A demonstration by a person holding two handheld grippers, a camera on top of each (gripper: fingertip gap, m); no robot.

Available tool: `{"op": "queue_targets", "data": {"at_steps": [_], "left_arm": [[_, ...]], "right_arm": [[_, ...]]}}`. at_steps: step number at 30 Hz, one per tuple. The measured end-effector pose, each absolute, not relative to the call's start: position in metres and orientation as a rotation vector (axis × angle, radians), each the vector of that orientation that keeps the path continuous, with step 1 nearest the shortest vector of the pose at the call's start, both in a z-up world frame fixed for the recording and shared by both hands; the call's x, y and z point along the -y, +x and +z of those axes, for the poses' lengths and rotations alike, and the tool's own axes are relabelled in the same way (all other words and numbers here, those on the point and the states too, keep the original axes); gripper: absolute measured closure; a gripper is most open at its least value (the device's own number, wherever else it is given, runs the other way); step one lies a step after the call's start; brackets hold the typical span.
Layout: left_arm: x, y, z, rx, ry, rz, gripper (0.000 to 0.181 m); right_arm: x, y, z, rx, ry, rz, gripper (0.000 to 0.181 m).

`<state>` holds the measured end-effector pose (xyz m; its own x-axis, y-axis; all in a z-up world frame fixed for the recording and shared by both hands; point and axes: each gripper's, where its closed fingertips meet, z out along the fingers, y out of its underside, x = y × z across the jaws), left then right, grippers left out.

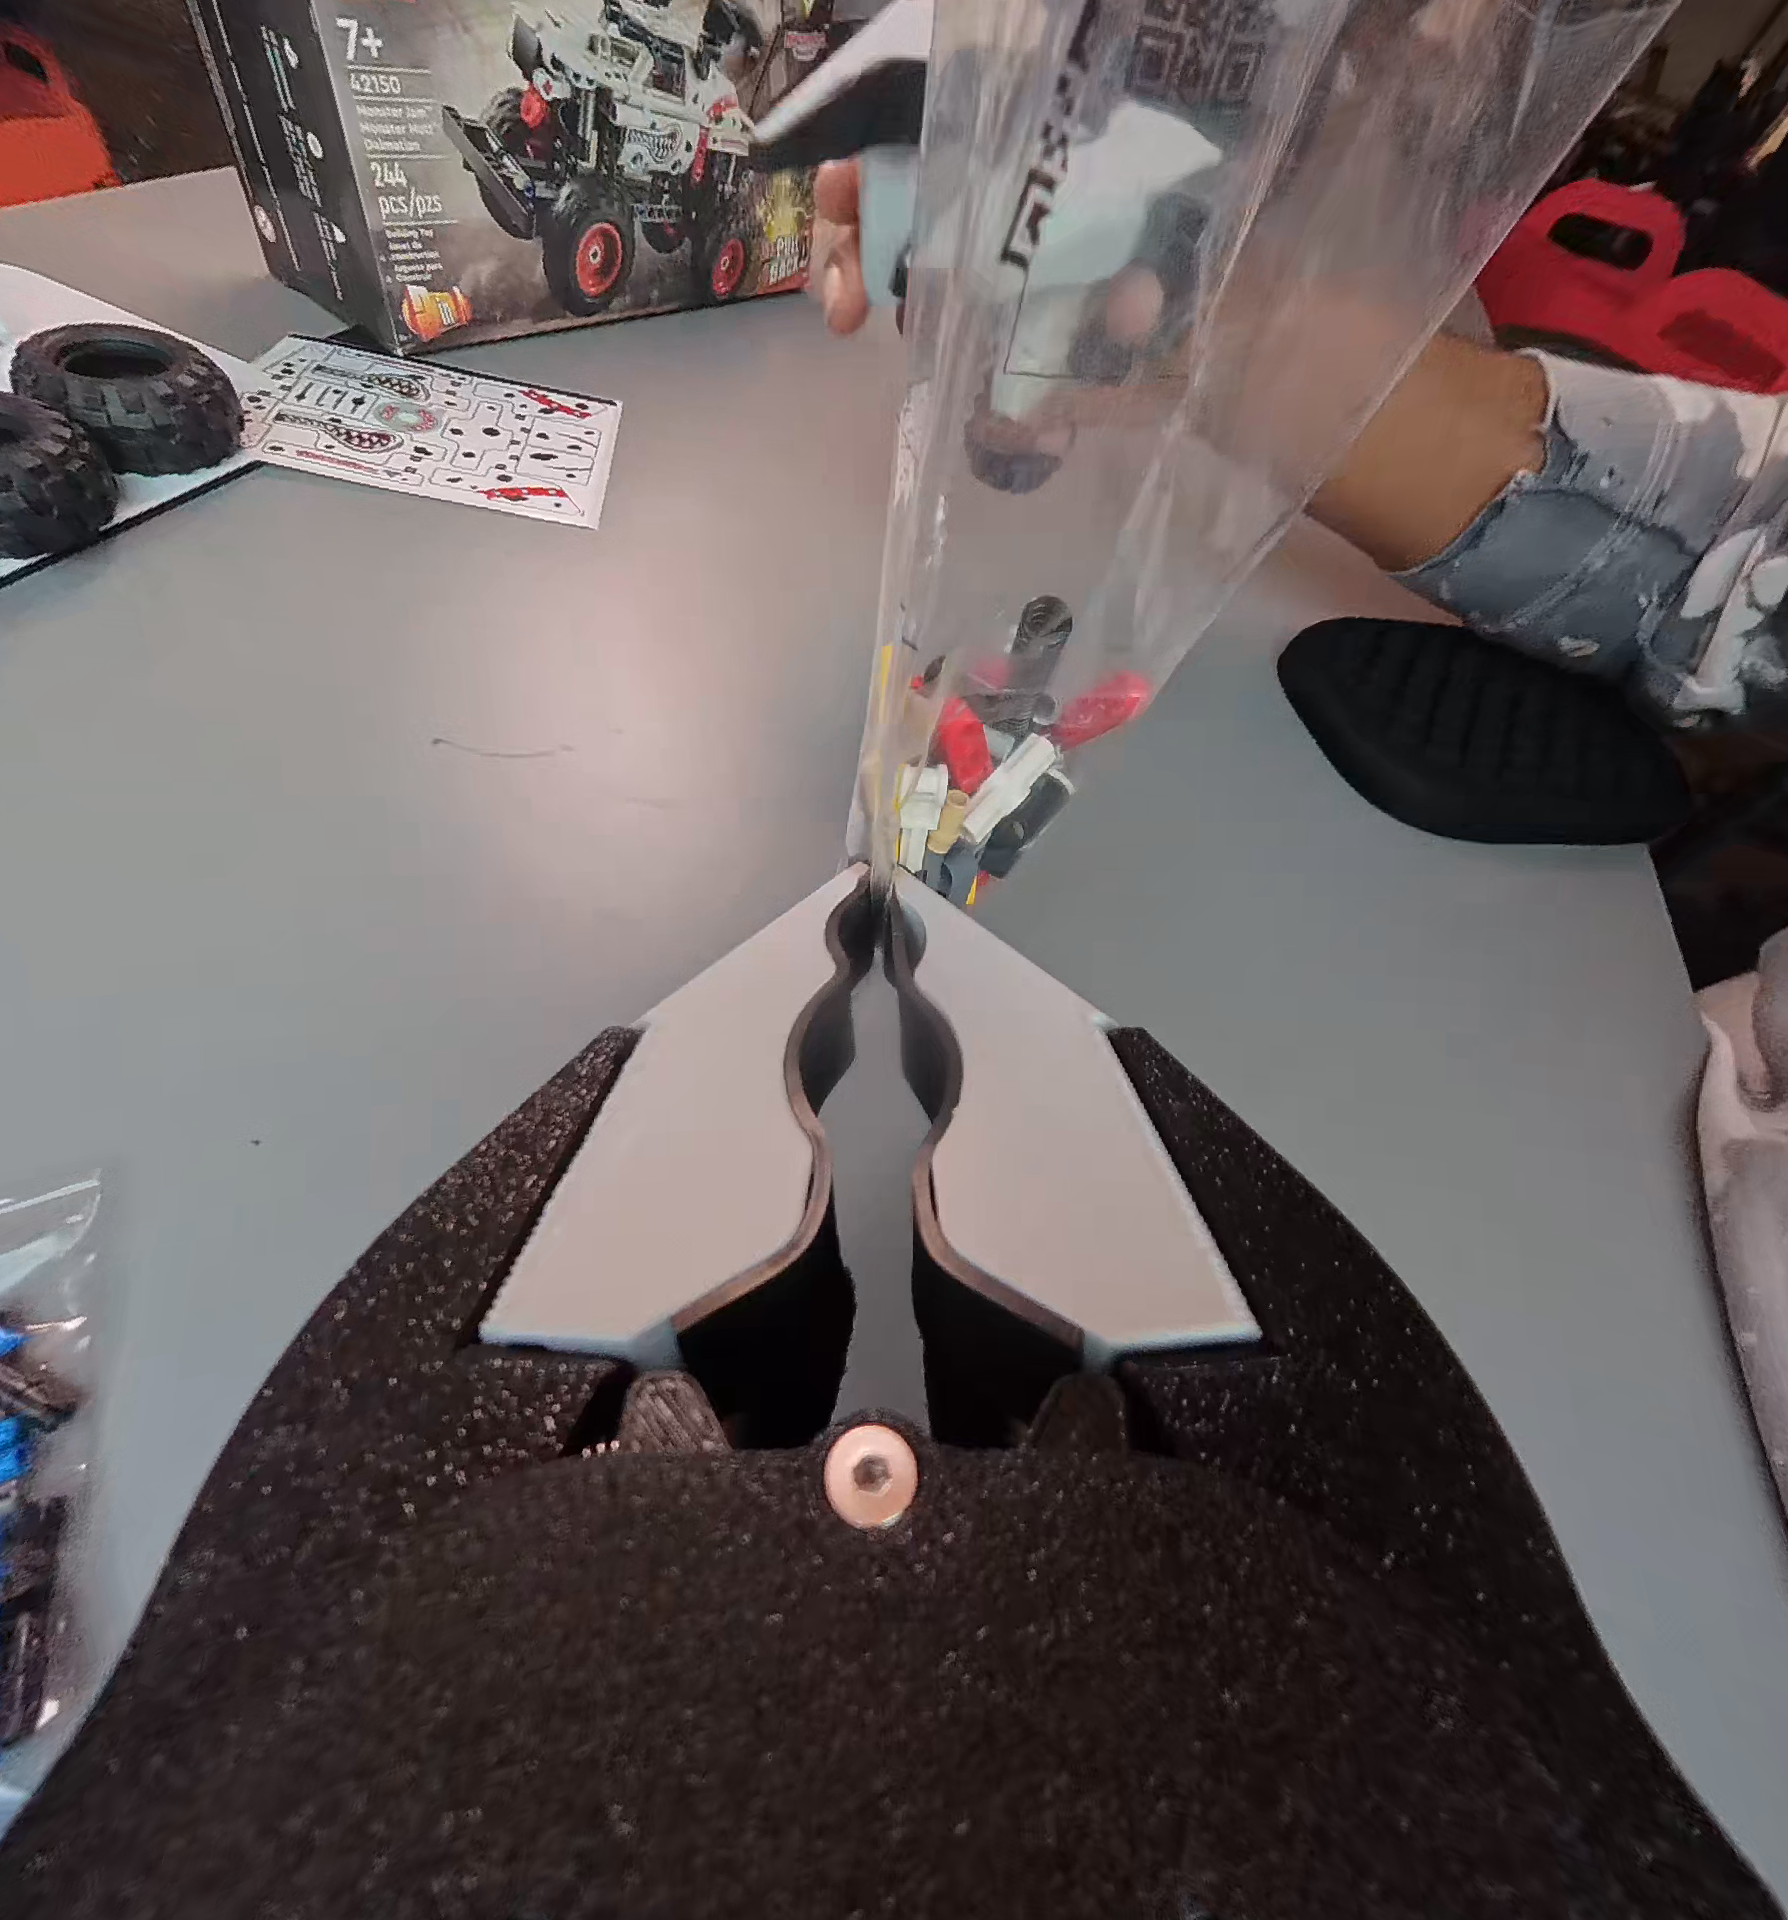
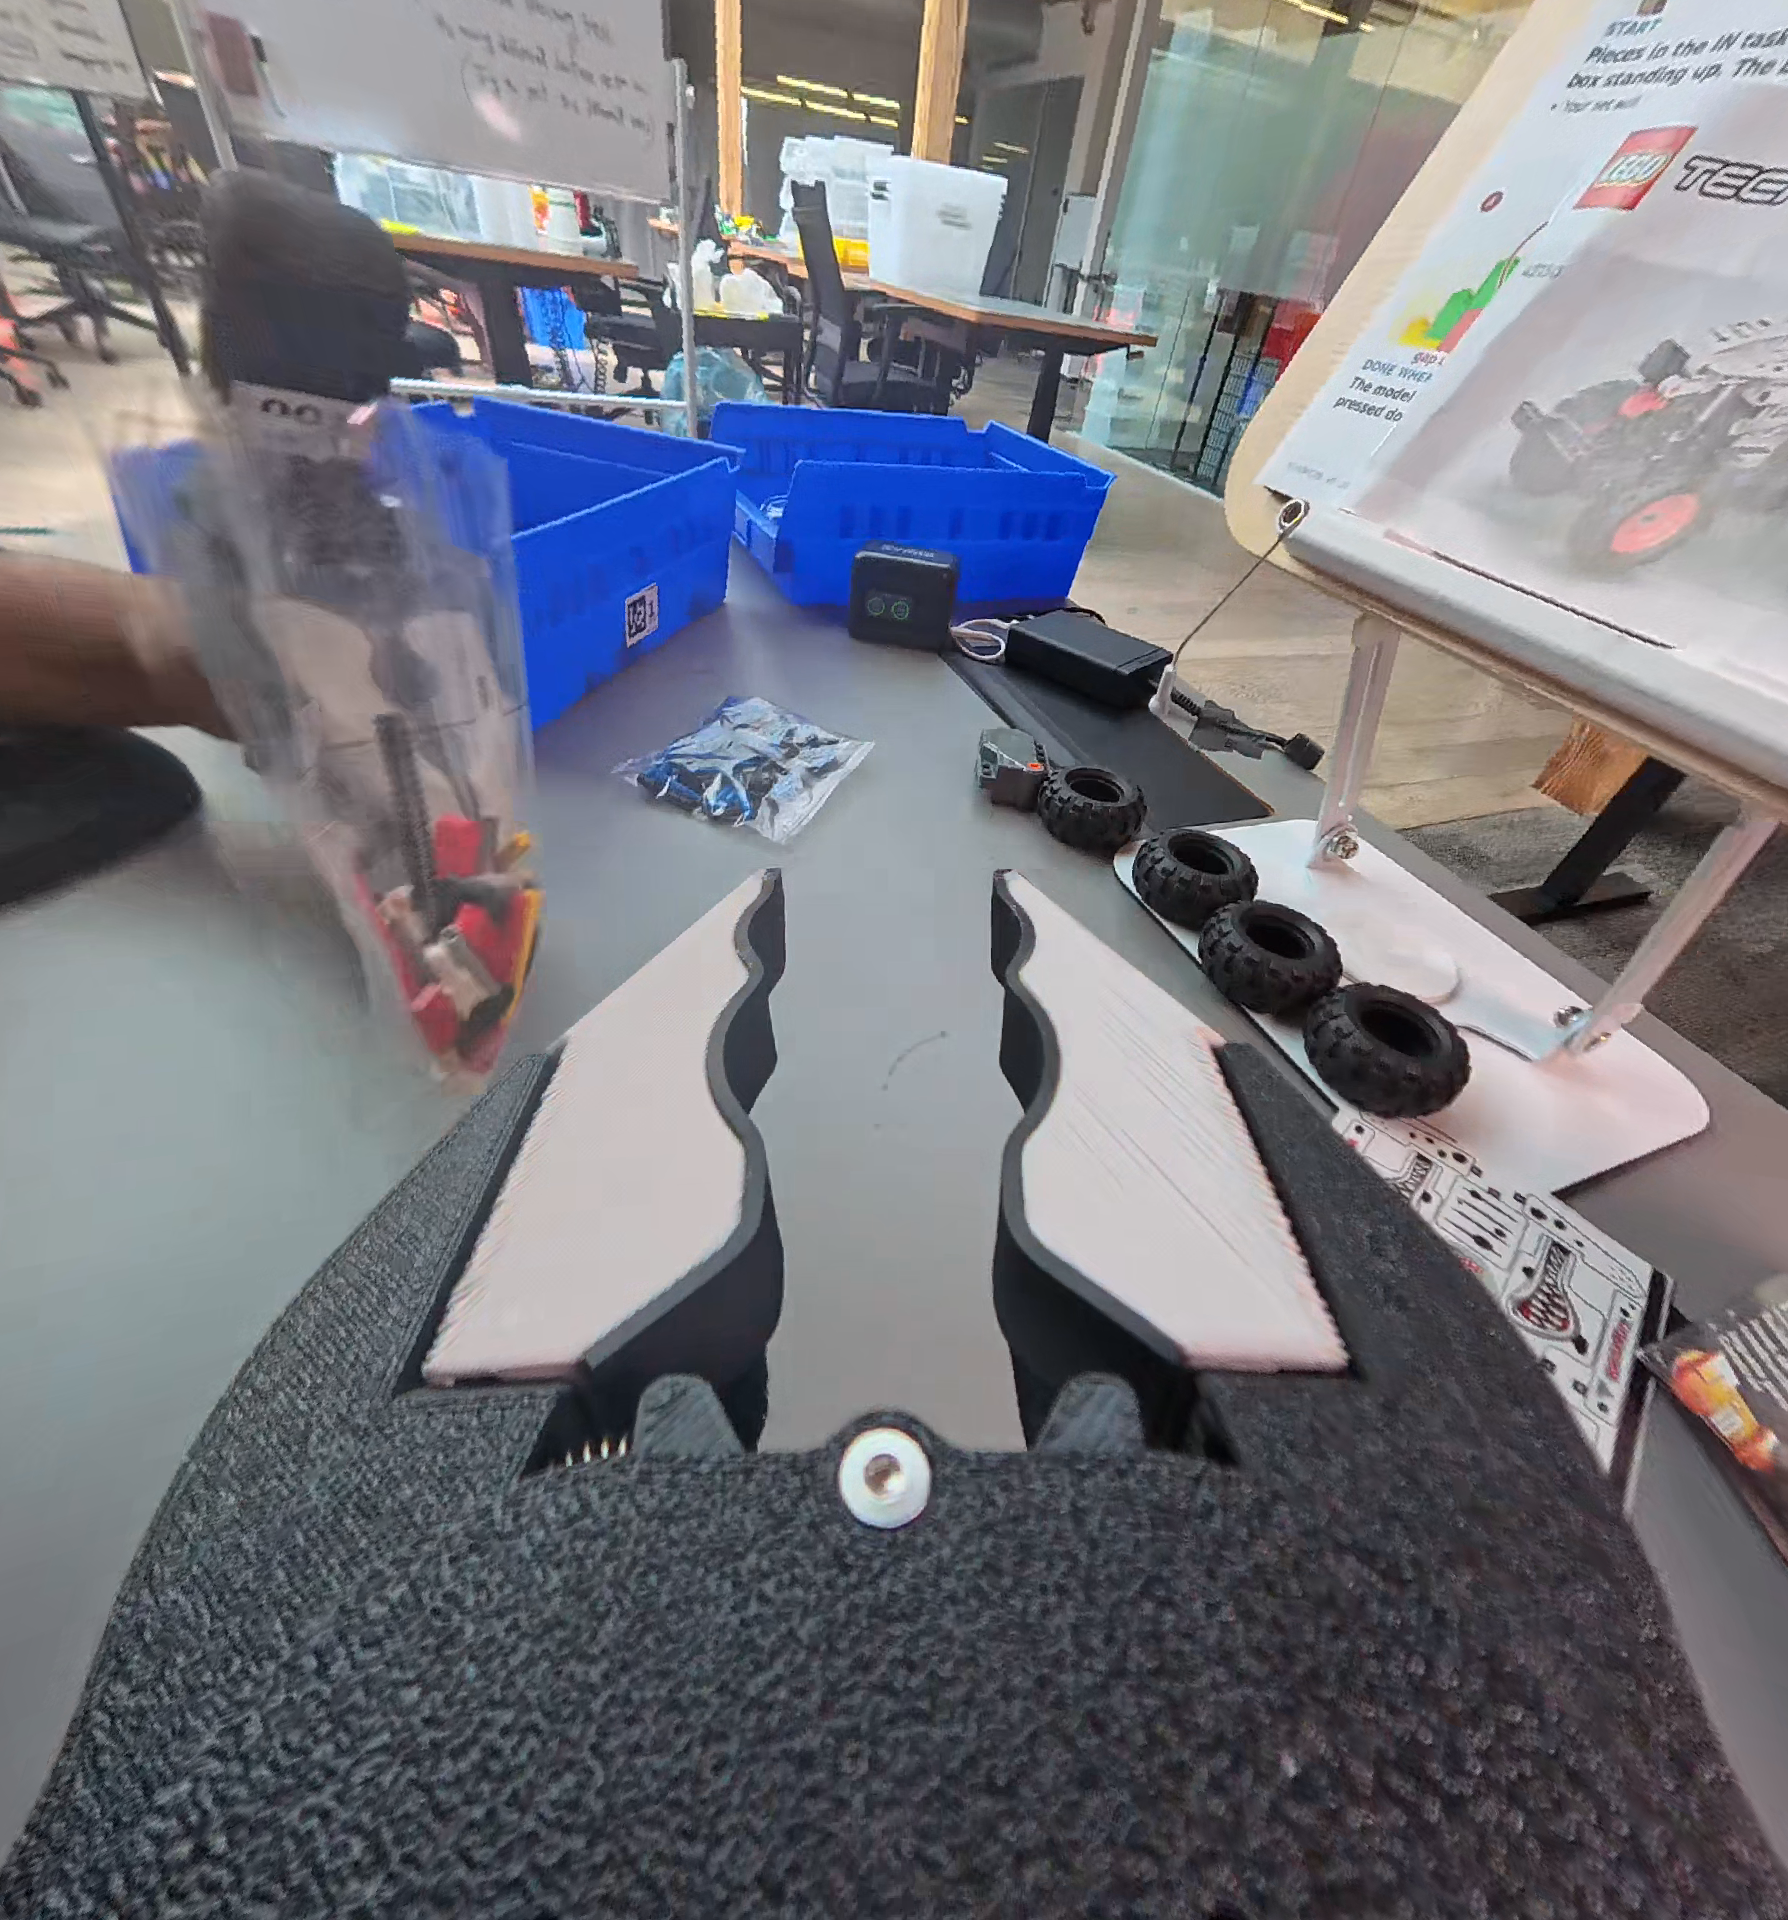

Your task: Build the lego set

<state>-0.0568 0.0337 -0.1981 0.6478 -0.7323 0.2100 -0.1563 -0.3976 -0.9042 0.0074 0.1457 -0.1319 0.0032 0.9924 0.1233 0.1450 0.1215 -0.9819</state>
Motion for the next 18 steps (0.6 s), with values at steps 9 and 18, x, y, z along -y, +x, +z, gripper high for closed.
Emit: {"op": "queue_targets", "data": {"at_steps": [9, 18], "left_arm": [[-0.070, -0.043, -0.195, -0.541, -2.010, -1.138, 0.181], [-0.083, -0.039, -0.226, -0.509, -2.212, -1.217, 0.181]], "right_arm": [[-0.122, 0.023, -0.182, 1.673, -1.016, 0.569, 0.141], [-0.123, 0.027, -0.231, 1.796, -0.631, -0.003, 0.136]]}}
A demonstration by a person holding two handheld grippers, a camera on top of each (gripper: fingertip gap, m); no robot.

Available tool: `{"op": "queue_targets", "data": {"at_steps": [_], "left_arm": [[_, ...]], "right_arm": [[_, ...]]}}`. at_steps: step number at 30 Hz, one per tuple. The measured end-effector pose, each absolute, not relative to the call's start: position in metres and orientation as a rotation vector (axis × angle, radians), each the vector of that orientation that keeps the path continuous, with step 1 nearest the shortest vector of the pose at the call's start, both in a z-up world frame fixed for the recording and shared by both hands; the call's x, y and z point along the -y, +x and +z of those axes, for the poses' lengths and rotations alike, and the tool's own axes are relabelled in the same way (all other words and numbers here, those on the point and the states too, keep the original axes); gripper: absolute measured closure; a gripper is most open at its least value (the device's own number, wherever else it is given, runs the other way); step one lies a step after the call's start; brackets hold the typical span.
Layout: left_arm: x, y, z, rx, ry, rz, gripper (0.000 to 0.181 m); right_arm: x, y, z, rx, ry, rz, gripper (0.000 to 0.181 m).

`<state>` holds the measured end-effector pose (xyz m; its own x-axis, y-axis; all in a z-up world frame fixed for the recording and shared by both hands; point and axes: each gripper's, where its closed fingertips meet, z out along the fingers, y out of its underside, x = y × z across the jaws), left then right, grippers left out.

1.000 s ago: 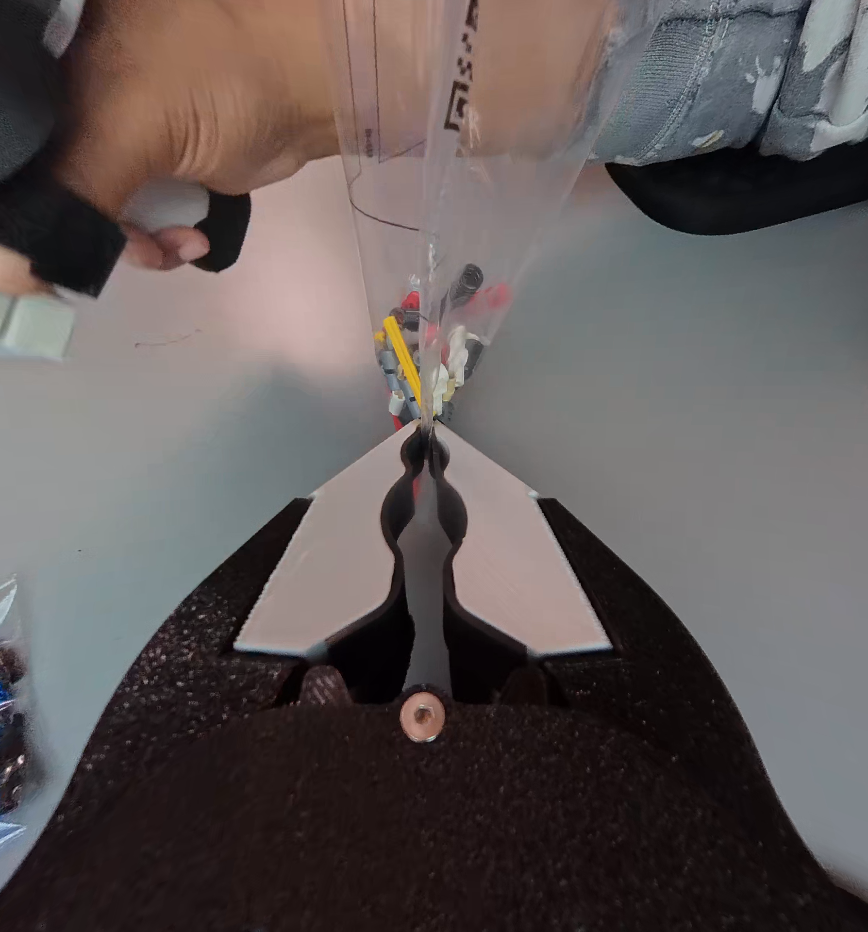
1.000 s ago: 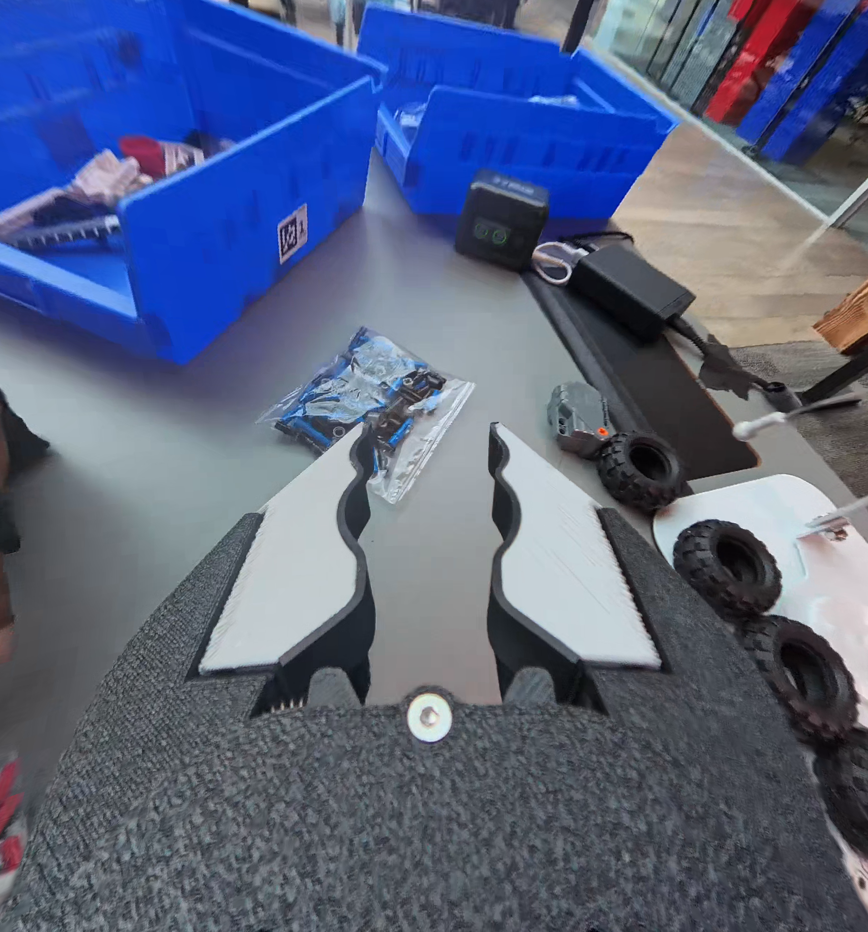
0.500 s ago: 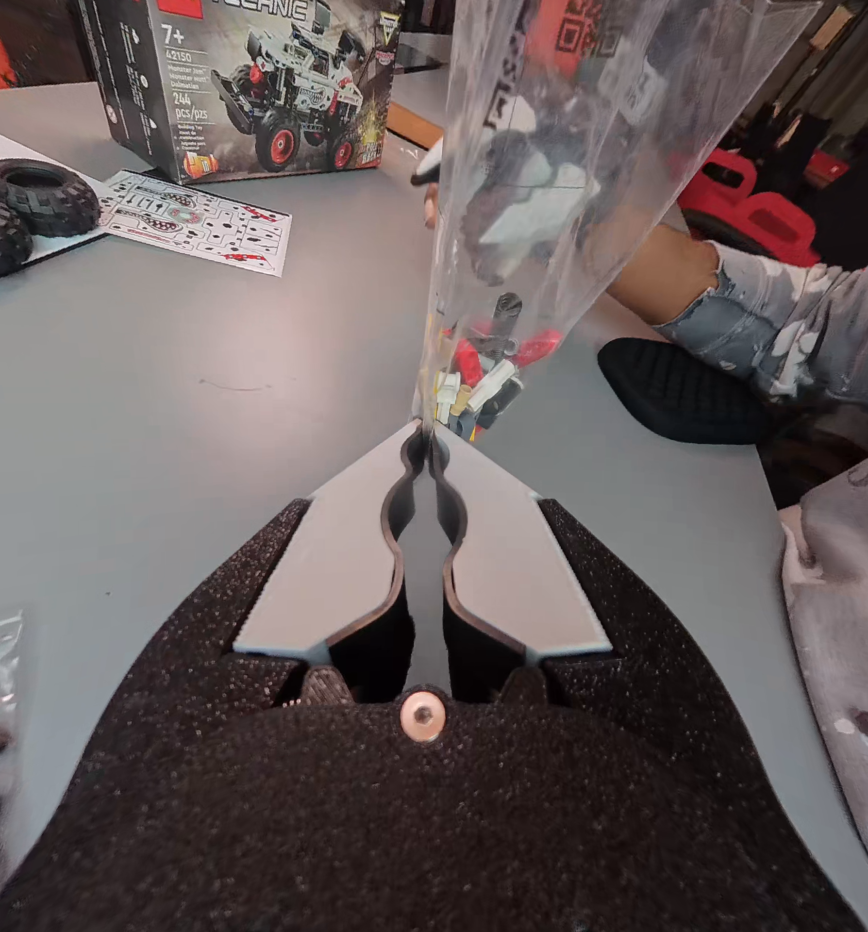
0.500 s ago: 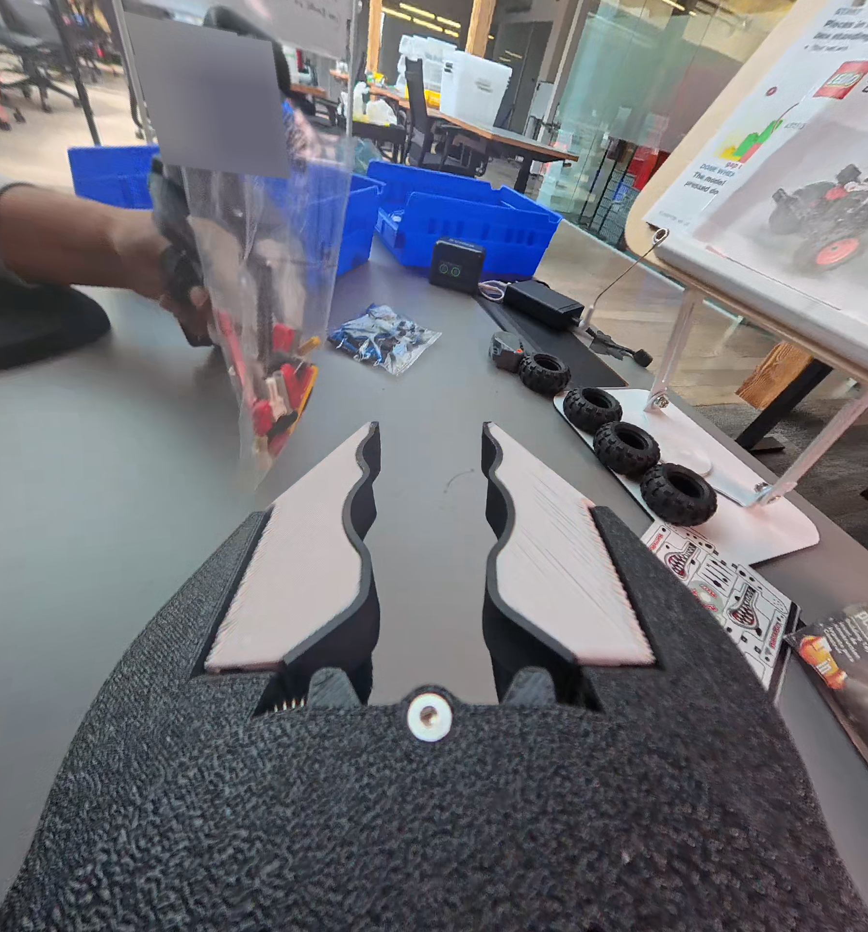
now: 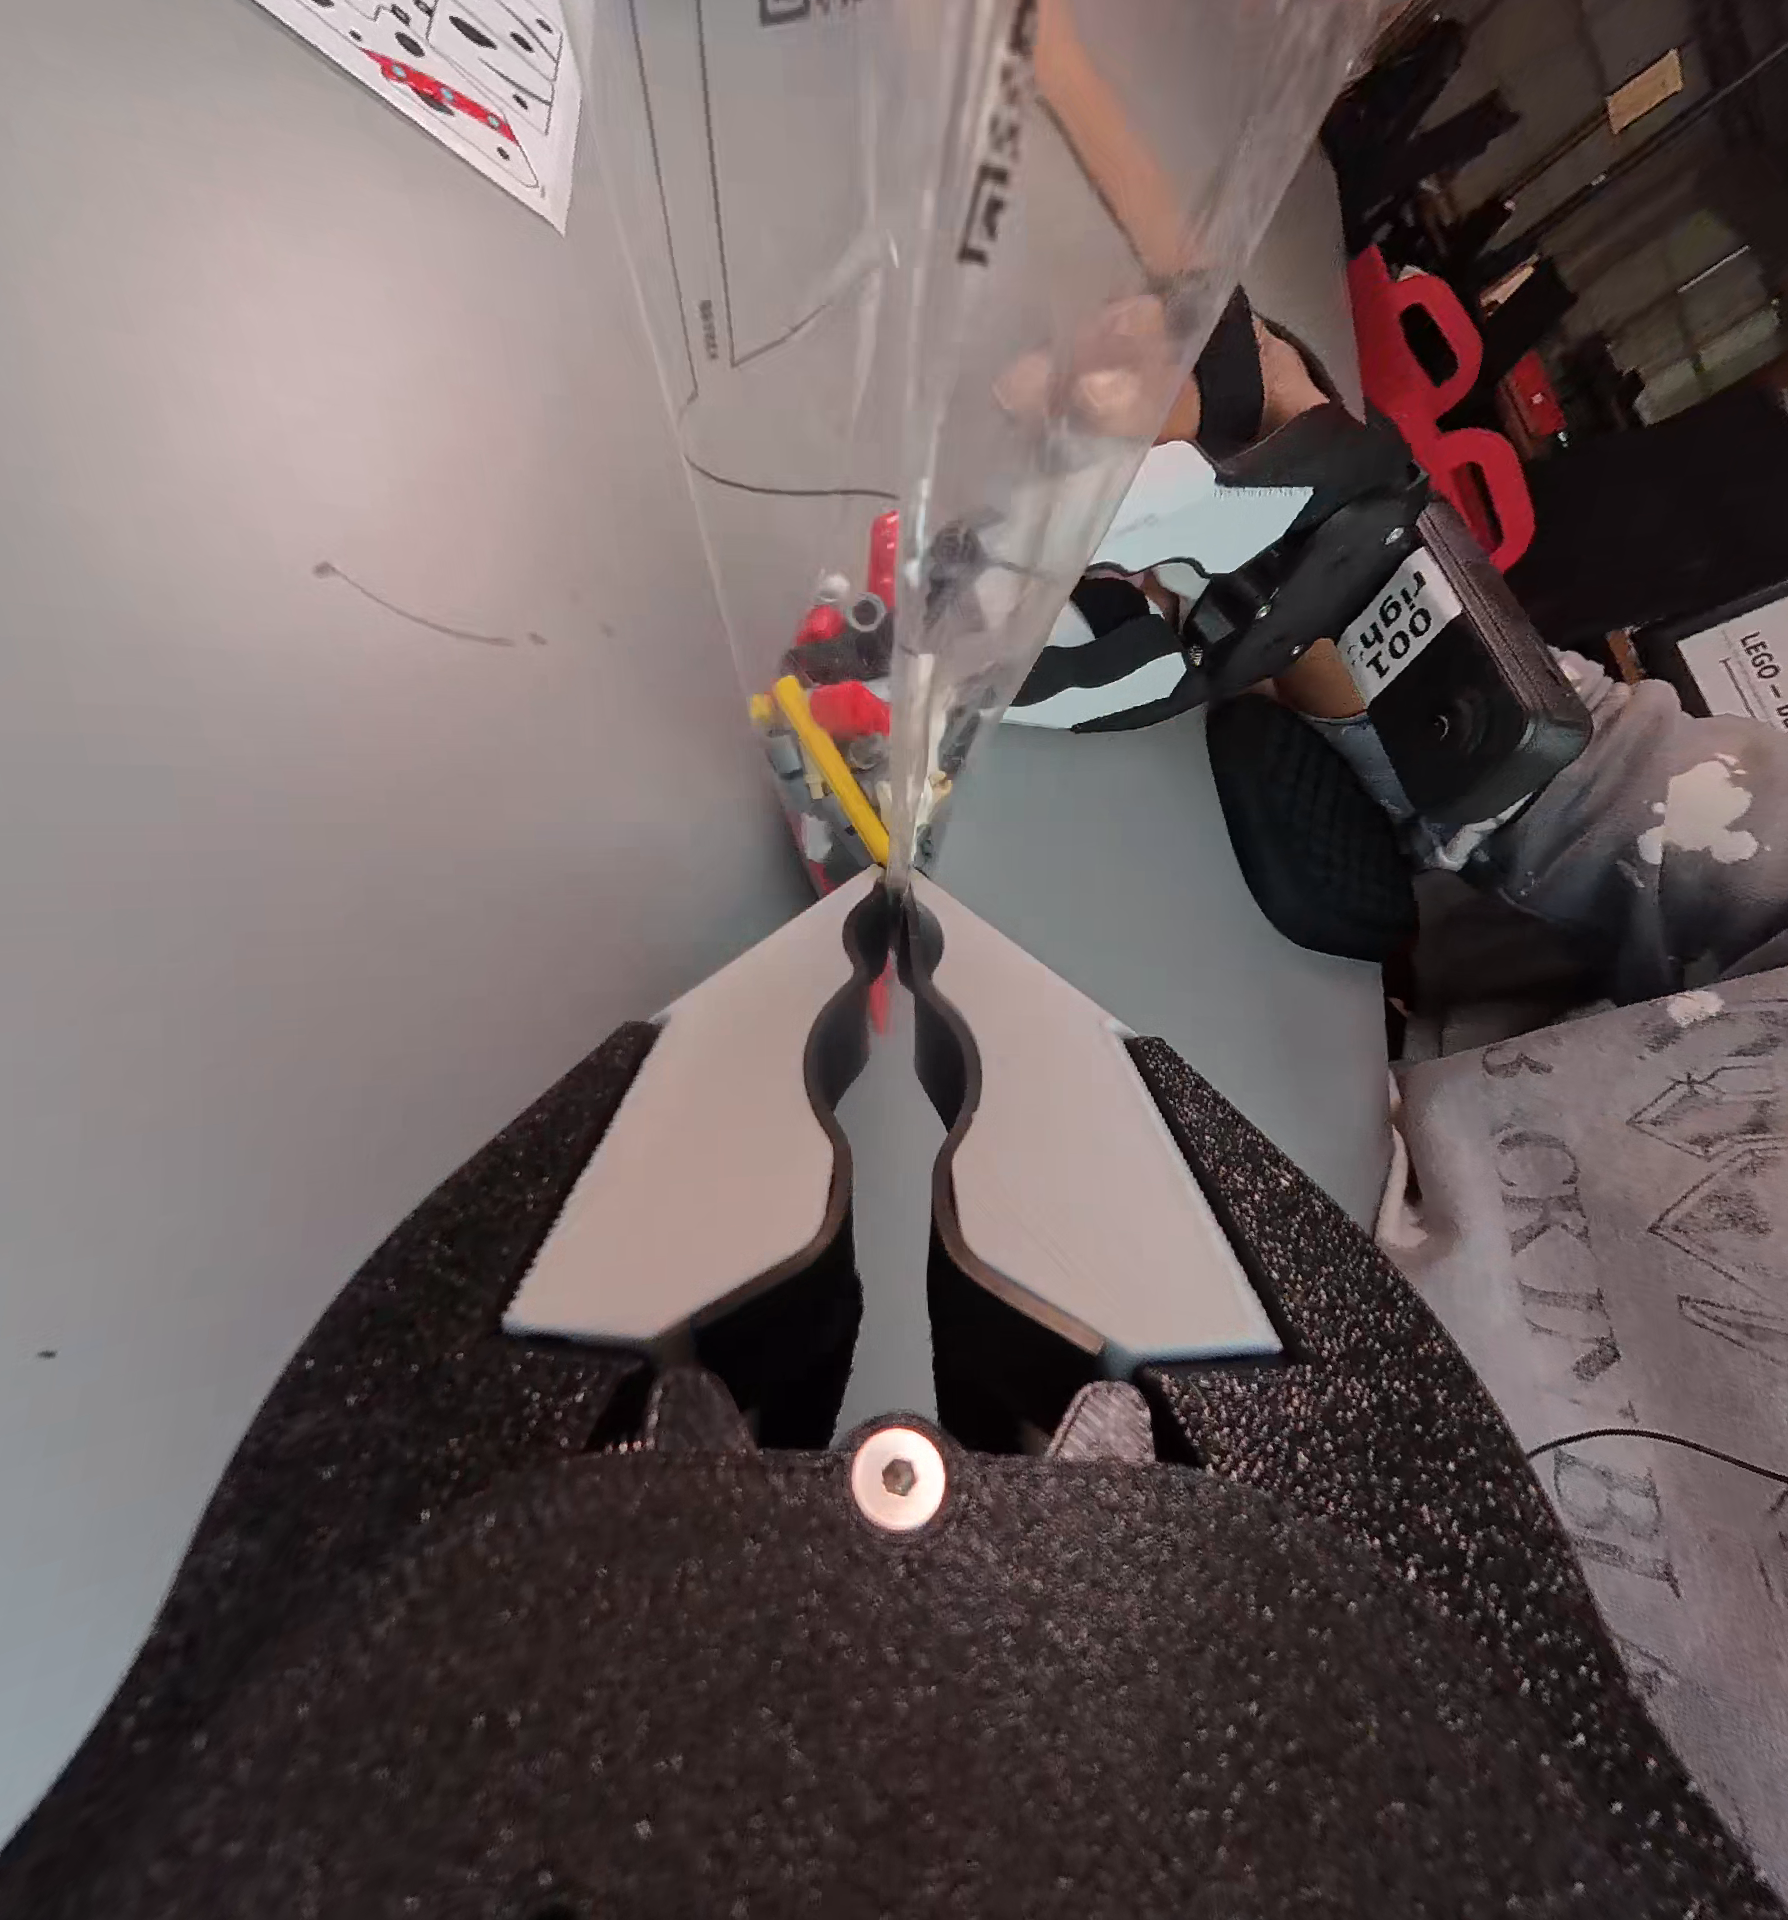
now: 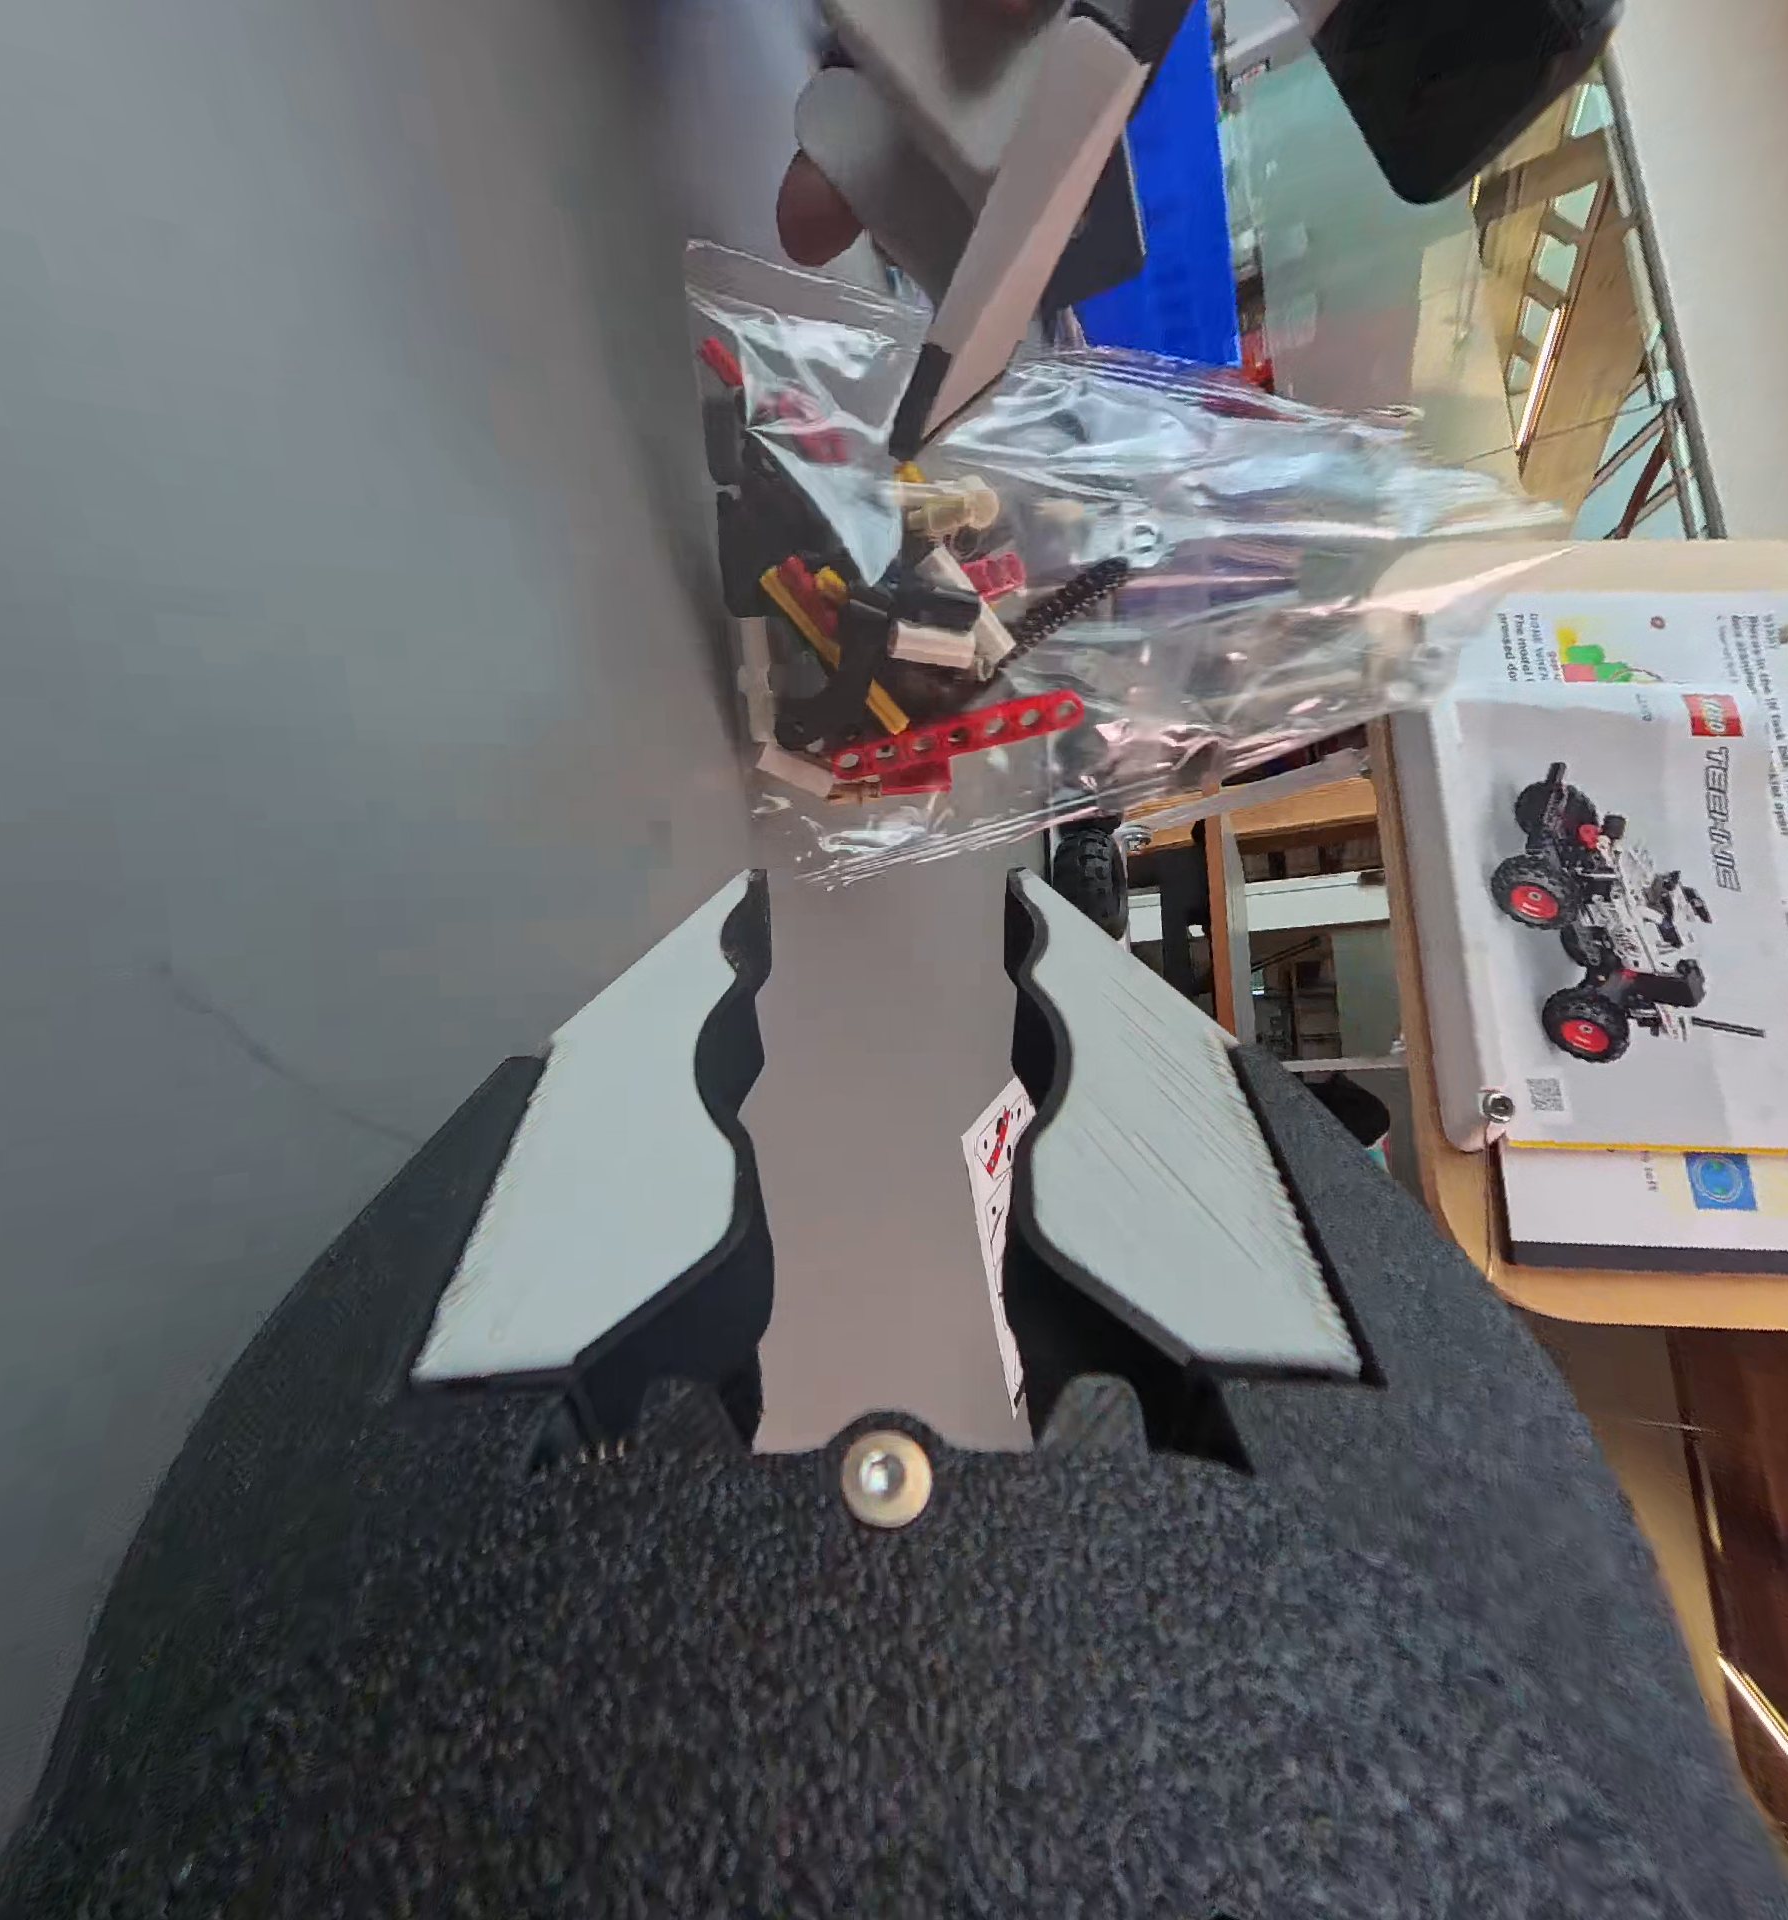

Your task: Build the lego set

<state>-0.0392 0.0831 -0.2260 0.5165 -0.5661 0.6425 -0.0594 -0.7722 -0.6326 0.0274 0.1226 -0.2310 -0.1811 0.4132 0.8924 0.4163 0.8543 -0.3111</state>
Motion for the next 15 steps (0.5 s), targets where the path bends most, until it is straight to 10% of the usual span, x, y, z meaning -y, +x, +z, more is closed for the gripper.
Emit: {"op": "queue_targets", "data": {"at_steps": [15], "left_arm": [[-0.069, -0.027, -0.207, -0.924, -1.979, -1.213, 0.181]], "right_arm": [[-0.134, 0.032, -0.243, 1.840, -1.055, 0.376, 0.127]]}}
